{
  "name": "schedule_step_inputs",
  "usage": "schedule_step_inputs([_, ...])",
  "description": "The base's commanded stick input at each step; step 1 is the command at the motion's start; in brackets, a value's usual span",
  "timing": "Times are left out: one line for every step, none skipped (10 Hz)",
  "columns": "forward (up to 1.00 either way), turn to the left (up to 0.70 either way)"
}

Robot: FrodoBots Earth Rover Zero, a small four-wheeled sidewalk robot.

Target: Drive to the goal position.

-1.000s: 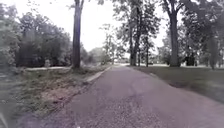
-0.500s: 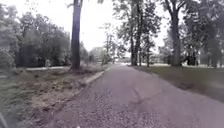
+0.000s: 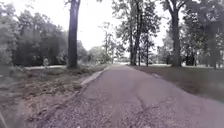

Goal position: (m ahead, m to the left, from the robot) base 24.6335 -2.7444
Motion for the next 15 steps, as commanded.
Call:
schedule_step_inputs([0.7,0.0])
schedule_step_inputs([0.7,0.0])
schedule_step_inputs([0.7,0.0])
schedule_step_inputs([0.7,0.0])
schedule_step_inputs([0.7,0.0])
schedule_step_inputs([0.7,0.0])
schedule_step_inputs([0.7,0.0])
schedule_step_inputs([0.7,0.0])
schedule_step_inputs([0.7,0.0])
schedule_step_inputs([0.7,0.0])
schedule_step_inputs([0.7,0.0])
schedule_step_inputs([0.7,0.0])
schedule_step_inputs([0.7,0.0])
schedule_step_inputs([0.7,0.0])
schedule_step_inputs([0.7,0.0])
